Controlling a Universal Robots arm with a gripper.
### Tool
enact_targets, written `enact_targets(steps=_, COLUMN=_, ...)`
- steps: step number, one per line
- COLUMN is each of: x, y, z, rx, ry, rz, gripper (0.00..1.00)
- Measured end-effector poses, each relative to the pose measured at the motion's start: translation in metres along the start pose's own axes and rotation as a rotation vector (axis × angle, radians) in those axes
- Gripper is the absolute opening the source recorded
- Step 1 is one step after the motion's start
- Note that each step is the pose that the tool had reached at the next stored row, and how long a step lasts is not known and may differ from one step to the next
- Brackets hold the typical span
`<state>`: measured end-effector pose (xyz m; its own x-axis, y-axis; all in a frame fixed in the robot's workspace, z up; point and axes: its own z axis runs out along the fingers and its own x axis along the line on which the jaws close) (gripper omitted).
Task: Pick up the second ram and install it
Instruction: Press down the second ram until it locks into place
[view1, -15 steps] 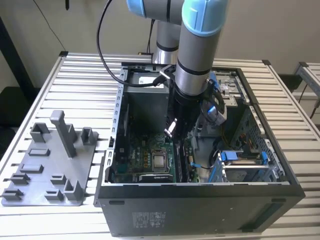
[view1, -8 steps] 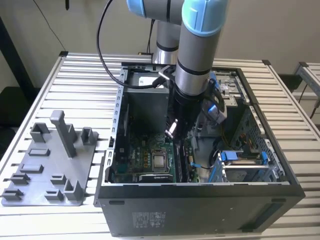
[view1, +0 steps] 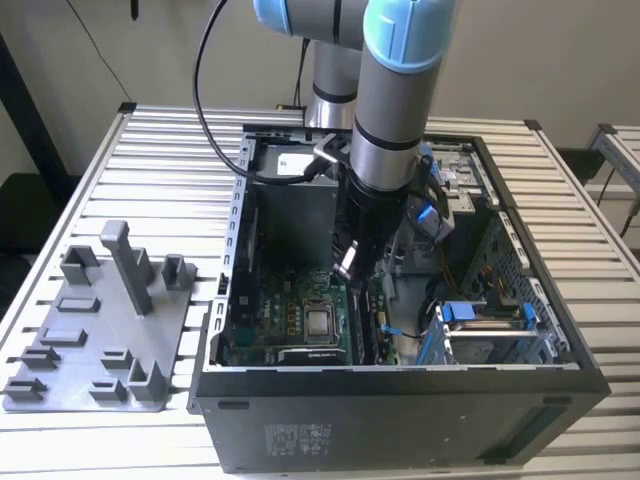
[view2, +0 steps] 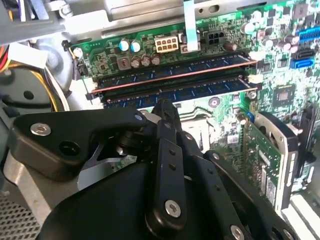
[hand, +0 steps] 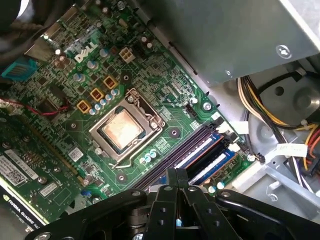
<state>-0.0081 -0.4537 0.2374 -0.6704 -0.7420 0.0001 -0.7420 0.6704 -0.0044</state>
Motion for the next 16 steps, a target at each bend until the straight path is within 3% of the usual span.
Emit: enact_targets(steps=16, x=0.0005, y=0.0005, z=0.0010, rx=0.0001, ry=-0.0007, rz=-0.180, gripper=0.11)
